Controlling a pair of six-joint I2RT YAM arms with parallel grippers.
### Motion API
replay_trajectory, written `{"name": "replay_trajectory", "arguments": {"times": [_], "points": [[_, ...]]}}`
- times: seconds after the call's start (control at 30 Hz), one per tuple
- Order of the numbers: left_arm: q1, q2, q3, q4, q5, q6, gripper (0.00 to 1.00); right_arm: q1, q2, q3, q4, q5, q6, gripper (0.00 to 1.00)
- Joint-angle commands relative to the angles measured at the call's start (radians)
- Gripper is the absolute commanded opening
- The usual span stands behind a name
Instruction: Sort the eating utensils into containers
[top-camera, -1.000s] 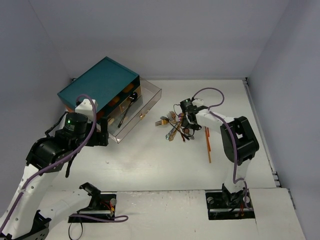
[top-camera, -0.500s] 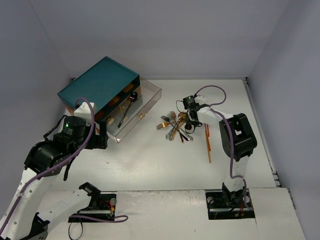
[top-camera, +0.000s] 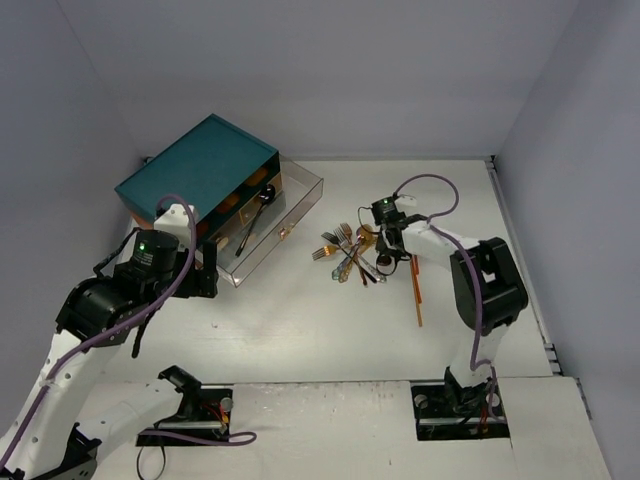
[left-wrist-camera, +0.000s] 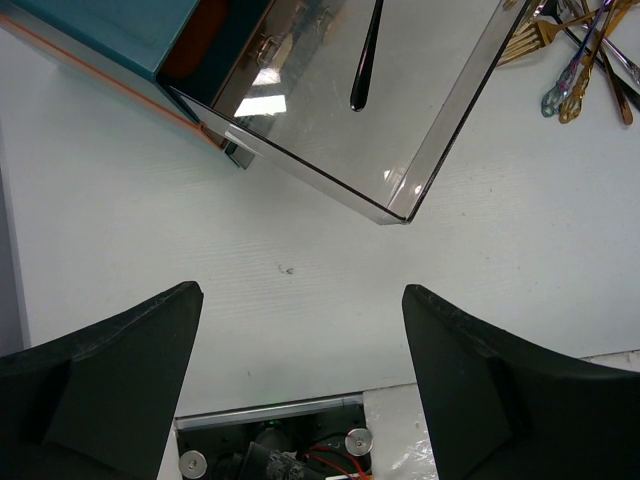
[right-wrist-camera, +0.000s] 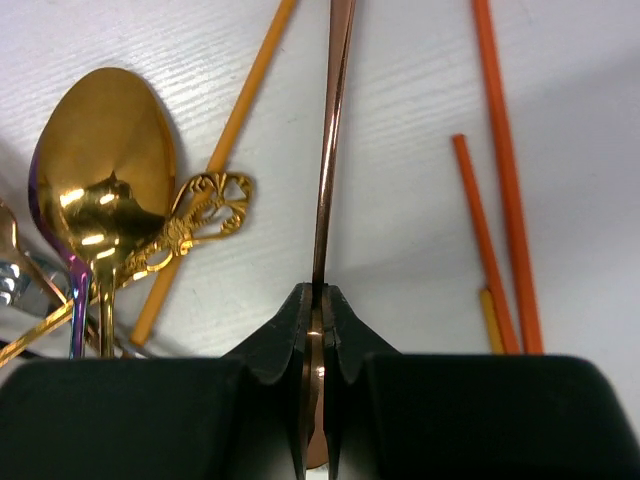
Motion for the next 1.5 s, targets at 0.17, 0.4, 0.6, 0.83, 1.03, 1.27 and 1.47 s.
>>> {"name": "replay_trajectory", "arguments": {"times": [0.17, 0.4, 0.6, 0.83, 1.03, 1.27, 1.47], "points": [[-0.004, 0.021, 0.043, 0.042, -0.036, 0.012, 0.79, 0.027, -0.377, 0.072, -0.013, 0.027, -0.044, 0.00], [-0.004, 0.024, 0.069, 0.040, -0.057, 0.025, 0.79, 0.261, -0.356, 0.371, -0.004, 0.057, 0.027, 0.00], [-0.003, 0.021, 0.086, 0.038, -0.065, 0.027, 0.79, 0.419, -0.193, 0.596, 0.105, 0.072, 0.113, 0.00], [-0.004, 0.028, 0.122, 0.038, -0.072, 0.022, 0.79, 0.518, 0.088, 0.804, 0.120, 0.105, 0.187, 0.01], [-0.006, 0.025, 0.131, 0.038, -0.066, 0.022, 0.79, 0.553, 0.159, 0.864, 0.119, 0.133, 0.154, 0.25], [-0.004, 0.027, 0.146, 0.038, -0.054, 0.022, 0.79, 0.553, 0.053, 0.793, 0.117, 0.191, 0.039, 0.50], [-0.007, 0.029, 0.142, 0.041, -0.053, 0.023, 0.79, 0.519, -0.194, 0.536, 0.096, 0.363, -0.036, 0.51]]}}
